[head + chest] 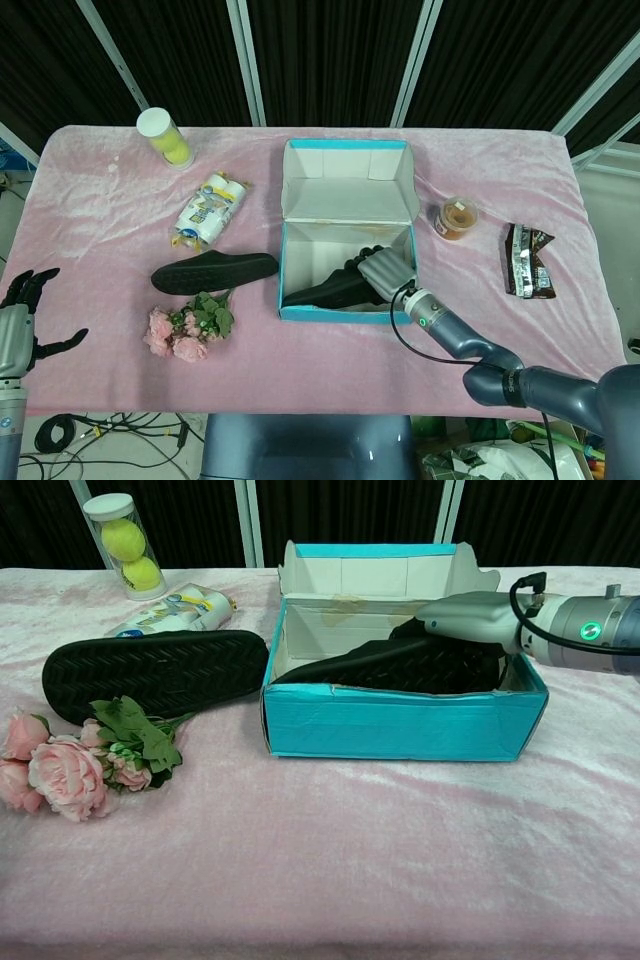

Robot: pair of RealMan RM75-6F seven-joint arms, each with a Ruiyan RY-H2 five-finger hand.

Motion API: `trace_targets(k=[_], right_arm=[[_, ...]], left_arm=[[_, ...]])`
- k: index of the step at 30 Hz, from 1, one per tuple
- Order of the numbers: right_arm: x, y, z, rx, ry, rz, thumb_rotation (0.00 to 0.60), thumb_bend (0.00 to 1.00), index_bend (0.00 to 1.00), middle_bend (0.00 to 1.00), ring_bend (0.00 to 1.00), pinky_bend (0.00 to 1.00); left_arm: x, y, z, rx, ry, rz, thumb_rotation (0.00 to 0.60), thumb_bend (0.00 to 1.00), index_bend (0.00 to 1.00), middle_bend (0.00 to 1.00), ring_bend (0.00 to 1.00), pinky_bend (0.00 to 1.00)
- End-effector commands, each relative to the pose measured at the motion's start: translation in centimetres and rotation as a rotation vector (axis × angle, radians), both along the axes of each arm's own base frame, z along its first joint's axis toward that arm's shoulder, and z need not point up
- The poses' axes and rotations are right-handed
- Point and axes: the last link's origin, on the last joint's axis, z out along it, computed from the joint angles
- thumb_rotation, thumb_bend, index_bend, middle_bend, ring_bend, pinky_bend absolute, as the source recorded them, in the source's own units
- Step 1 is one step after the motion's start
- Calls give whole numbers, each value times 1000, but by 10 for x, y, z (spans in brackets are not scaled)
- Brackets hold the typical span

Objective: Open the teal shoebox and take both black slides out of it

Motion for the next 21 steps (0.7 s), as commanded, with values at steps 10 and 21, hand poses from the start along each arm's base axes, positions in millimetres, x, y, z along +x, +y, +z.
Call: trace_targets(k=[10,21], right_arm=[[0,-7,10,-103,-98,42,600,592,673,518,245,279],[-13,-6,47,-223,-193,72,600,591,673,515,245,279]], left_arm=[[0,2,-4,-16,-8,-3,600,0,151,187,78,306],[-1,3,-5,-30,-8,-3,600,0,150,188,77,309]])
